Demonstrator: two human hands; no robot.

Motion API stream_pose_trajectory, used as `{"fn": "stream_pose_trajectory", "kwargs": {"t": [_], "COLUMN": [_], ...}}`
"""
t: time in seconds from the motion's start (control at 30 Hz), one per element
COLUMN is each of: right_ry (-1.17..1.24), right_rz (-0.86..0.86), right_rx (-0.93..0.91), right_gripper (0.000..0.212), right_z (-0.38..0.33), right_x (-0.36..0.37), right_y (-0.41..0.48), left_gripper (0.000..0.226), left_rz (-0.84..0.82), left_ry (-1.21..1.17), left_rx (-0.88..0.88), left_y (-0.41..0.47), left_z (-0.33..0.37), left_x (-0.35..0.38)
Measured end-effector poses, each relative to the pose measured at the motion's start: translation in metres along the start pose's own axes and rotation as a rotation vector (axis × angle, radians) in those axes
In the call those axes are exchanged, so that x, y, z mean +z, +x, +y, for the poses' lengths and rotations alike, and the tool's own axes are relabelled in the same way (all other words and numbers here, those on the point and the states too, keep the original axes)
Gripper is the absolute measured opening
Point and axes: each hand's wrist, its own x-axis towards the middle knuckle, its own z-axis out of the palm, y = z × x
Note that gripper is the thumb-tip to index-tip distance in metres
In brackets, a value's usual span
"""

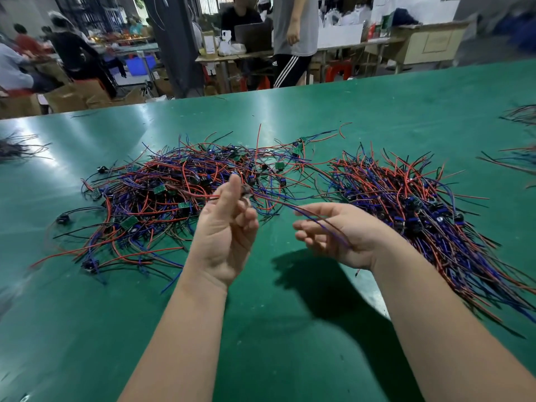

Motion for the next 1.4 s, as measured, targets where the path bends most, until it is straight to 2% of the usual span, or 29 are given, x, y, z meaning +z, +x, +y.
{"fn": "stream_pose_trajectory", "kwargs": {"t": [0.07, 0.13, 0.2, 0.3, 0.4, 0.5, 0.63, 0.73, 0.83, 0.9, 0.97, 1.07, 1.23, 1.4], "right_ry": [-0.029, -0.001, 0.114, 0.383, 0.358, 0.252, 0.305, 0.292, 0.242, 0.207, 0.16, 0.004, -0.133, 0.063], "right_rz": [-0.016, -0.033, -0.029, 0.073, 0.046, -0.106, -0.152, -0.056, 0.061, 0.069, 0.028, 0.005, 0.141, 0.283], "right_rx": [0.039, 0.061, 0.082, 0.044, 0.007, -0.031, -0.132, -0.192, -0.266, -0.282, -0.263, -0.211, -0.252, -0.332], "right_gripper": [0.022, 0.02, 0.019, 0.018, 0.013, 0.036, 0.023, 0.02, 0.026, 0.023, 0.017, 0.008, 0.012, 0.014], "right_z": [0.003, 0.004, 0.003, -0.002, -0.006, -0.003, 0.0, -0.001, -0.003, -0.005, -0.006, -0.006, -0.008, -0.015], "right_x": [0.002, 0.004, 0.004, -0.003, -0.003, 0.008, 0.011, 0.008, 0.006, 0.005, 0.004, 0.003, 0.0, -0.003], "right_y": [0.001, 0.001, 0.001, 0.004, 0.0, -0.002, -0.001, 0.0, 0.002, 0.0, -0.002, -0.006, -0.009, -0.01], "left_gripper": [0.026, 0.015, 0.018, 0.017, 0.023, 0.033, 0.026, 0.03, 0.048, 0.036, 0.011, 0.037, 0.021, 0.013], "left_rz": [0.128, 0.187, 0.2, 0.186, 0.14, 0.051, -0.156, -0.232, -0.24, -0.201, -0.135, -0.097, -0.164, -0.334], "left_ry": [-0.069, -0.132, -0.211, -0.271, -0.032, 0.264, 0.597, 0.707, 0.729, 0.668, 0.629, 0.682, 0.821, 0.972], "left_rx": [0.062, 0.115, 0.146, 0.196, 0.278, 0.336, 0.401, 0.341, 0.215, 0.113, 0.09, 0.054, -0.203, -0.46], "left_y": [0.001, 0.002, 0.002, 0.001, 0.002, -0.001, -0.007, -0.006, -0.004, -0.003, -0.002, -0.001, -0.005, -0.01], "left_z": [0.001, 0.003, 0.005, 0.009, 0.004, -0.013, -0.033, -0.034, -0.03, -0.028, -0.028, -0.032, -0.032, -0.03], "left_x": [0.002, 0.003, 0.002, 0.001, 0.001, 0.008, 0.012, 0.008, 0.004, 0.006, 0.008, 0.006, 0.003, -0.002]}}
